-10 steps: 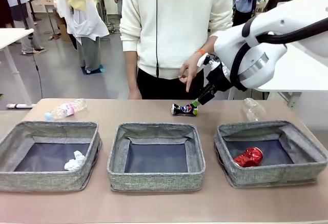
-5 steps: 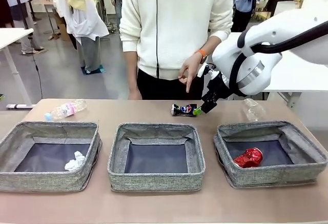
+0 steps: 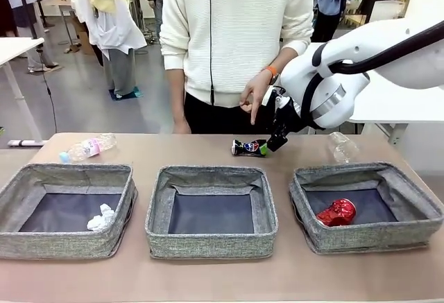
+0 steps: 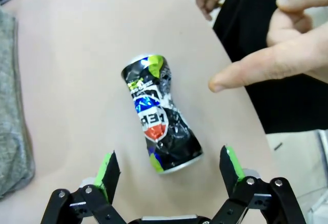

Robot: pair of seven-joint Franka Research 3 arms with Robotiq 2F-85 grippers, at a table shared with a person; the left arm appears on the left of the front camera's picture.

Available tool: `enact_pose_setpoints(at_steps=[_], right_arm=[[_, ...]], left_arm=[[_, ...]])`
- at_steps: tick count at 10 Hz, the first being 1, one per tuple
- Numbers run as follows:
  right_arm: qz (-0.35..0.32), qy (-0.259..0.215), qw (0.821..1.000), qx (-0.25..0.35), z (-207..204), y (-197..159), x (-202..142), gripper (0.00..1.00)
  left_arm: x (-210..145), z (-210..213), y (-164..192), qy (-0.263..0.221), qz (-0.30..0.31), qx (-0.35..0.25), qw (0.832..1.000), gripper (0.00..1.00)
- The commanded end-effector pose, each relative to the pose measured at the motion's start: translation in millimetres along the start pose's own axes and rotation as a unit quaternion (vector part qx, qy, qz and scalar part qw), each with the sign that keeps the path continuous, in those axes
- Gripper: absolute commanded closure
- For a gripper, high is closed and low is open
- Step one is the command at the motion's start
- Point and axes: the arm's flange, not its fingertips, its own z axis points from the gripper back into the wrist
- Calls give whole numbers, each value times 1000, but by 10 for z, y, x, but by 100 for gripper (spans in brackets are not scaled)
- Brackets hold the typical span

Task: Sort the waste into the appropriate baskets.
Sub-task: Pick up the waste item pointed out by the person.

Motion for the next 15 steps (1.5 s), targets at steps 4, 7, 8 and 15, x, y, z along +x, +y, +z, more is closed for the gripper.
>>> enact_pose_setpoints(at_steps=[4, 7, 8, 15], right_arm=[[20, -6, 1000, 22, -365, -19, -46, 0], [13, -11, 999, 39, -383, 11, -82, 0], [18, -7, 999, 46, -398, 31, -77, 0], [30, 4, 997, 72, -418, 87, -50, 86]], left_arm=[[6, 9, -28, -5, 1, -7, 1000, 0], [6, 9, -28, -5, 1, -7, 1000, 0], [6, 9, -28, -5, 1, -7, 1000, 0], [6, 9, -28, -5, 1, -7, 1000, 0]])
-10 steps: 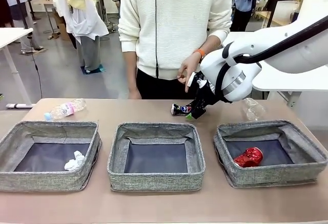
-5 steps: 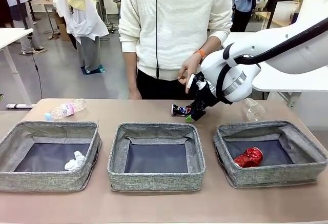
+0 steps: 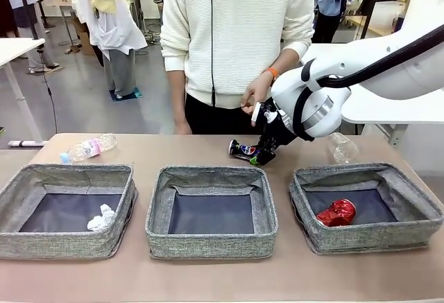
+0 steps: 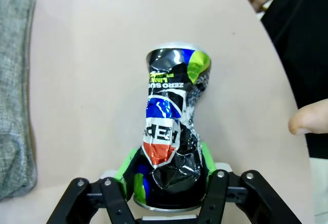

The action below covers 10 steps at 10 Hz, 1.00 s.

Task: Sort the waste into the appropriate baskets.
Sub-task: Pick up the waste item pointed out by the person.

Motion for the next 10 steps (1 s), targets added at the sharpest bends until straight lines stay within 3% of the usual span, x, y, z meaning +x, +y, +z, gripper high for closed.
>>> enact_pose_setpoints(at_steps=[1, 4, 6, 7, 8, 10], right_arm=[[-2, 0, 1000, 3, 23, -6, -22, 100], [-6, 0, 1000, 1, 43, 5, -49, 100], [3, 1, 999, 45, 464, 138, 25, 100], [-5, 100, 994, 44, 969, 293, 60, 100], [-52, 164, 985, 14, 1637, 524, 53, 100], [-168, 223, 960, 19, 2547, 1079, 19, 100]], left_arm=[[6, 9, -28, -5, 1, -7, 1000, 0], [6, 9, -28, -5, 1, -7, 1000, 0], [6, 9, -28, -5, 1, -7, 1000, 0], [6, 9, -28, -5, 1, -7, 1000, 0], [6, 9, -28, -5, 1, -7, 1000, 0], [6, 9, -28, -5, 1, -7, 1000, 0]])
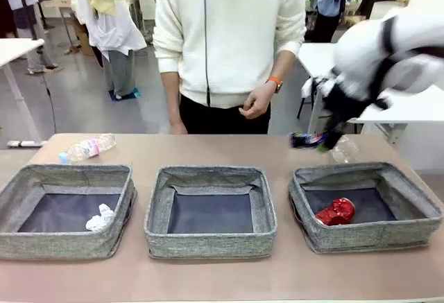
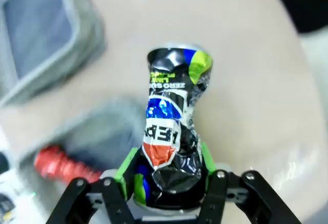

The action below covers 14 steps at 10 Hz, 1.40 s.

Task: Sort the waste into the appropriate baskets.
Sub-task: Pick up the waste item pointed out by the person.

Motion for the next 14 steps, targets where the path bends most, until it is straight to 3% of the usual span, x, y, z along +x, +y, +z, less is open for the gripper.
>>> enact_pose_setpoints(at_steps=[1, 2, 3, 5, 6, 7, 8, 9, 10, 11, 12, 13, 14], right_arm=[[-87, 24, 996, 23, 719, 620, -75, 100], [-146, -16, 989, 3, 829, 923, -1, 100], [-199, -21, 979, -39, 855, 1206, 135, 100], [-315, -23, 943, -103, 806, 1369, 340, 100], [-321, -15, 939, -122, 721, 1377, 522, 100], [-286, 3, 951, -118, 576, 1319, 711, 100], [-170, -22, 984, -36, 394, 1029, 733, 100], [-296, -30, 949, -101, 758, 1492, 554, 100], [-296, -30, 949, -101, 758, 1492, 554, 100], [-258, -19, 963, -81, 402, 1323, 714, 48], [-267, -1, 955, -129, 371, 1408, 1038, 48], [-296, -20, 944, -142, 511, 1524, 1395, 48], [-381, -43, 912, -148, 748, 1674, 1799, 48]], left_arm=[[8, 4, -24, -5, 1, -7, 1000, 0], [8, 4, -24, -5, 1, -7, 1000, 0], [8, 4, -24, -5, 1, -7, 1000, 0], [8, 4, -24, -5, 1, -7, 1000, 0], [8, 4, -24, -5, 1, -7, 1000, 0], [8, 4, -24, -5, 1, -7, 1000, 0], [8, 4, -24, -5, 1, -7, 1000, 0], [8, 4, -24, -5, 1, -7, 1000, 0], [8, 4, -24, -5, 1, -7, 1000, 0], [8, 4, -24, -5, 1, -7, 1000, 0], [8, 4, -24, -5, 1, -7, 1000, 0], [8, 4, -24, -5, 1, -7, 1000, 0], [8, 4, -24, -5, 1, -7, 1000, 0]])
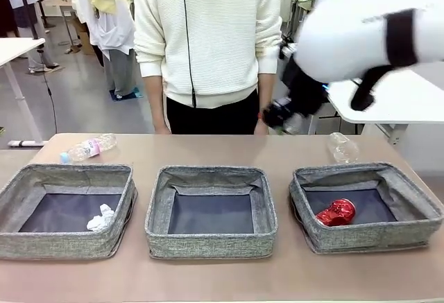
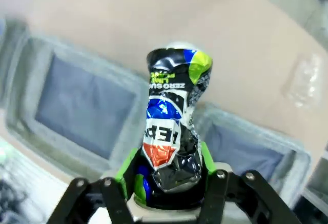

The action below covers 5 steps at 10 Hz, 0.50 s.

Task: Sort the waste into the appropriate baskets.
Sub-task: Pick up the waste item pointed out by the person.

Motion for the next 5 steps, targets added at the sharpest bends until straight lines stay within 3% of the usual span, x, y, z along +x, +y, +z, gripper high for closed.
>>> enact_pose_setpoints(at_steps=[1, 3, 5], right_arm=[[-123, 9, 992, 5, 408, 573, 574, 48], [-126, 37, 990, 60, 677, 1048, 756, 48], [-124, 52, 989, 57, 1132, 1263, 720, 48]], left_arm=[[7, 8, -26, -5, 1, -7, 1000, 0], [7, 8, -26, -5, 1, -7, 1000, 0], [7, 8, -26, -5, 1, -7, 1000, 0]])
